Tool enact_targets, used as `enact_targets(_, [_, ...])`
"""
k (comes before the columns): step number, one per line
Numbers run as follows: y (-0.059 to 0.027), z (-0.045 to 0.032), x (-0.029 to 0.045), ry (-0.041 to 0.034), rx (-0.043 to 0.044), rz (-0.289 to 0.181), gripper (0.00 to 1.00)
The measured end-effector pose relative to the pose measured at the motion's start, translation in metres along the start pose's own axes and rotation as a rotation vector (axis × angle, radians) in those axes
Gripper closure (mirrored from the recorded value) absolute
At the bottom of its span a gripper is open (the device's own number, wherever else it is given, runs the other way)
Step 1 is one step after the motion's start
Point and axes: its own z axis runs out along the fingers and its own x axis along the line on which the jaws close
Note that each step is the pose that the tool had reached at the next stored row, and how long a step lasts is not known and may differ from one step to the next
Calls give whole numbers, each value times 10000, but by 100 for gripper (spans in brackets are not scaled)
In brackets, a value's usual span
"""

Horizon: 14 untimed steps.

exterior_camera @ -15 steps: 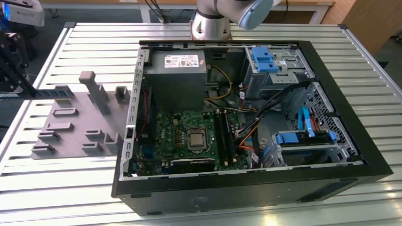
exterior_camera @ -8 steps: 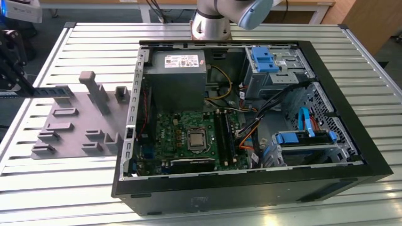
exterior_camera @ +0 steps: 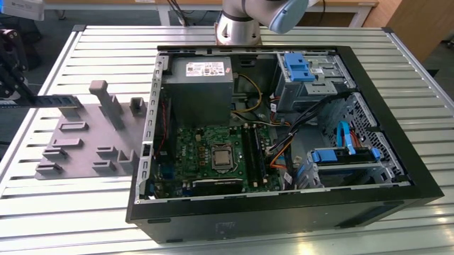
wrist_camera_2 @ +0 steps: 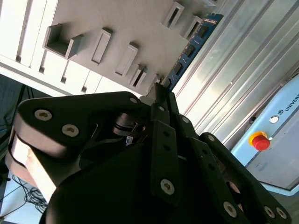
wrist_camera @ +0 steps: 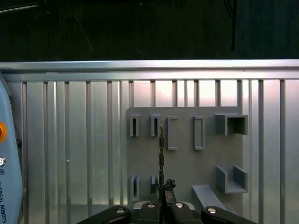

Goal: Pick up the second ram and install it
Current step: 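Pick up the second ram and move it above second insertion slot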

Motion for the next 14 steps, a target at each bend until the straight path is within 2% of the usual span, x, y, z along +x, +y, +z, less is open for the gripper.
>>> enact_targets(14, [-3, -162, -1, -1, 0, 0, 86])
